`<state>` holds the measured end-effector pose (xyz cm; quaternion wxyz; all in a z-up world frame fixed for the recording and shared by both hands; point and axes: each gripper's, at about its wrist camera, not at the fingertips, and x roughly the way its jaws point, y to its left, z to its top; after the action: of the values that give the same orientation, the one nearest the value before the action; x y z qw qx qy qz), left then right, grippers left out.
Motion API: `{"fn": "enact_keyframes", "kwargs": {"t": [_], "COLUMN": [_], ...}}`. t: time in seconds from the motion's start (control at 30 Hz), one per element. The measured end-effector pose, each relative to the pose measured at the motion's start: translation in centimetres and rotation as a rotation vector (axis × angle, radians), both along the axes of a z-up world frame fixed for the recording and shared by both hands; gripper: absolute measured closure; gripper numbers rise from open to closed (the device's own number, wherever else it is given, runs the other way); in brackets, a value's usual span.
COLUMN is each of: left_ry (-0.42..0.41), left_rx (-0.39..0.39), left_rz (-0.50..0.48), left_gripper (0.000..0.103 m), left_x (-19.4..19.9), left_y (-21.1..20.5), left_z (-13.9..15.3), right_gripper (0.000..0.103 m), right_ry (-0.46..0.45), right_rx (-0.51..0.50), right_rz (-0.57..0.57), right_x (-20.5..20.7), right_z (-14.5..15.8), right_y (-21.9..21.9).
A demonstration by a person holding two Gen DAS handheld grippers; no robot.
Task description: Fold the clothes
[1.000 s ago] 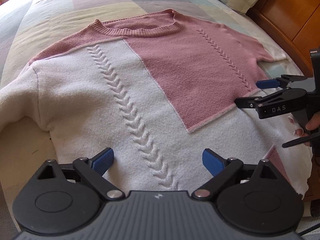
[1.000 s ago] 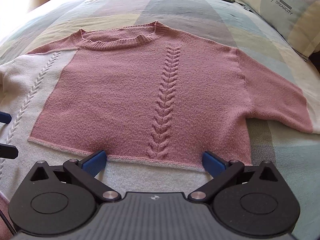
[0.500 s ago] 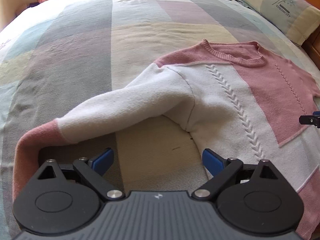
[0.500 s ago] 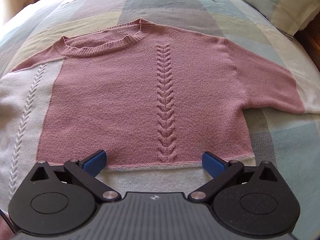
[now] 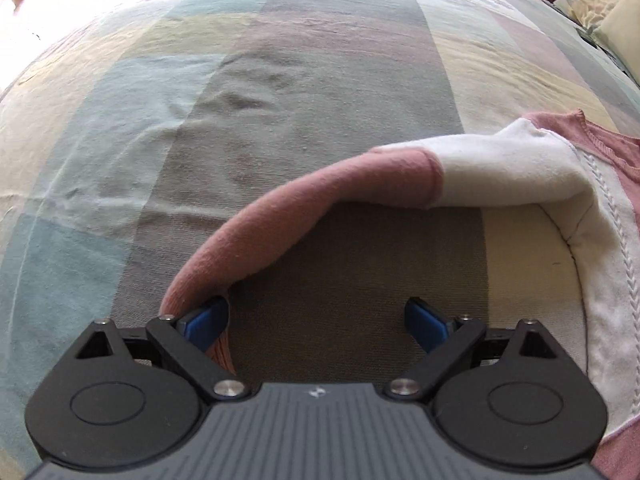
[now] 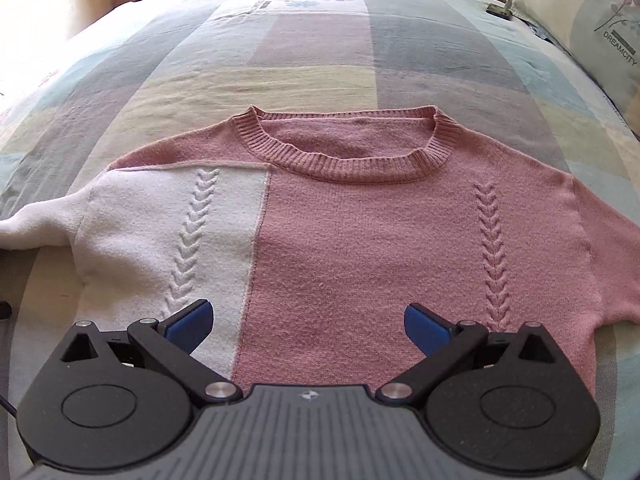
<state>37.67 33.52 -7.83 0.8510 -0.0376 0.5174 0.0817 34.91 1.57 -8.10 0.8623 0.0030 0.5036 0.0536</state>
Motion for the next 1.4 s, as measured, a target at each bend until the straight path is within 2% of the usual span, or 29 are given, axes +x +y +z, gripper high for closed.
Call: {"fn": "enact_keyframes", "kwargs": {"t": [0.13, 0.23, 0.3, 0.43, 0.53, 0.73, 0.83, 0.93, 1.07, 1.23, 1.4], "left_ry": [-0.020, -0.027, -0.045, -0.086, -0.159, -0.206, -0.178, -0.135, -0.009, -0.007, -0.017], "left_rx": [0.140, 0.103, 0.064, 0.009, -0.006, 0.019, 0.037, 0.057, 0.022, -0.006, 0.025], "left_rz": [0.139, 0.231, 0.256, 0.224, 0.162, 0.061, 0.005, -0.065, -0.037, 0.018, -0.008], "left_gripper": [0.008, 0.008, 0.008, 0.008, 0.008, 0.008, 0.008, 0.008, 0.008, 0.007, 0.008], "left_x": [-1.1, -1.4, -1.9, -2.2, -1.3, 4.3, 6.2, 5.6, 3.4, 1.5, 1.9], "left_y": [4.5, 7.8, 8.4, 6.9, 5.1, 5.2, 5.0, 3.8, 2.9, 2.7, 3.0], "left_z": [1.4, 2.1, 2.6, 3.3, 4.3, 4.3, 3.6, 2.3, -0.5, -0.7, 0.3], "right_gripper": [0.000, 0.000, 0.000, 0.000, 0.000, 0.000, 0.000, 0.000, 0.000, 0.000, 0.000], "right_ry": [0.007, 0.024, 0.037, 0.054, 0.067, 0.081, 0.086, 0.083, 0.106, 0.146, 0.168], "right_rx": [-0.025, -0.018, -0.005, 0.011, 0.004, 0.003, 0.007, -0.003, 0.009, 0.017, -0.001], "right_rz": [0.048, 0.055, 0.055, 0.092, 0.138, 0.152, 0.141, 0.159, 0.152, 0.169, 0.210], "right_x": [0.7, 1.3, 1.5, 1.6, 1.6, 2.0, 2.1, 2.0, 1.8, 1.4, 1.5], "right_z": [0.0, -0.4, -0.7, -0.9, -1.1, -1.5, -1.6, -1.8, -2.3, -2.9, -3.4], "right_y": [1.5, 2.4, 3.1, 4.8, 6.1, 7.0, 7.0, 7.2, 7.1, 7.2, 7.6]}}
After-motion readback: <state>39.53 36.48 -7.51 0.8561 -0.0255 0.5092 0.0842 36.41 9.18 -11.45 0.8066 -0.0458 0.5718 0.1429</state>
